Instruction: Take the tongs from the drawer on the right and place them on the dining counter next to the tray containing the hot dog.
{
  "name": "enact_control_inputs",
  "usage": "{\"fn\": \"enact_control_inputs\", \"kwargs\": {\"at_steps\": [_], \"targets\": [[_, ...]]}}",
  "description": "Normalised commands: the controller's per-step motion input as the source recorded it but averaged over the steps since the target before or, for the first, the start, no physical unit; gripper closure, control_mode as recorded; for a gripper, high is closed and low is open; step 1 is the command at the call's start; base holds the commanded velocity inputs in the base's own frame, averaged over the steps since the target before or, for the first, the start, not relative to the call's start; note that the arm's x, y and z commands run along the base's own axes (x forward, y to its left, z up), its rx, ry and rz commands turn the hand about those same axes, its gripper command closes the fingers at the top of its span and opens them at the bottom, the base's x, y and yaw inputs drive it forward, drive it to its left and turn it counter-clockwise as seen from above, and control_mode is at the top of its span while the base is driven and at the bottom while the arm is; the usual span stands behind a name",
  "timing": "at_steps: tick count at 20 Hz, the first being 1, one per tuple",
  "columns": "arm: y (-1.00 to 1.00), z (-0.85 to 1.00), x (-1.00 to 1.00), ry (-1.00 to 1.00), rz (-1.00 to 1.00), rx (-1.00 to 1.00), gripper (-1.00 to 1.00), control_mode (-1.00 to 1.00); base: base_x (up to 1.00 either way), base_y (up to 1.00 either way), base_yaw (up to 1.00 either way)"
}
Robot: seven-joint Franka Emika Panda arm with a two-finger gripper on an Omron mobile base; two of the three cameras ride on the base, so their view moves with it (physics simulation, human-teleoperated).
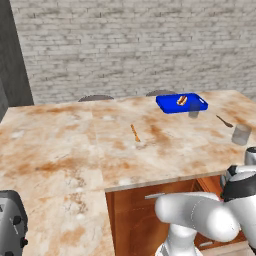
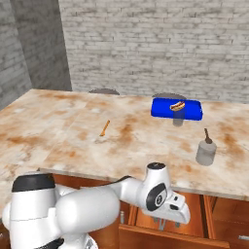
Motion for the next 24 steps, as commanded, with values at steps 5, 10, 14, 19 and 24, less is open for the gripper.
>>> {"fn": "enact_control_inputs", "kwargs": {"at_steps": [5, 10, 14, 19, 24], "targets": [[0.0, -0.24, 0.0, 0.07, 0.22, 0.08, -1.0, -1.0, 0.0, 0.0, 0.0], [0.06, -0.21, 0.0, 0.02, 0.19, 0.05, -1.0, -1.0, 0.0, 0.0, 0.0], [0.12, -0.15, 0.0, 0.02, 0.16, 0.04, -1.0, -1.0, 0.0, 0.0, 0.0], [0.14, -0.13, -0.17, 0.0, 0.07, 0.03, -1.0, -1.0, 0.0, 0.0, 0.0], [0.07, -0.13, -0.31, 0.0, 0.02, 0.05, -1.0, -1.0, 0.0, 0.0, 0.0]]}}
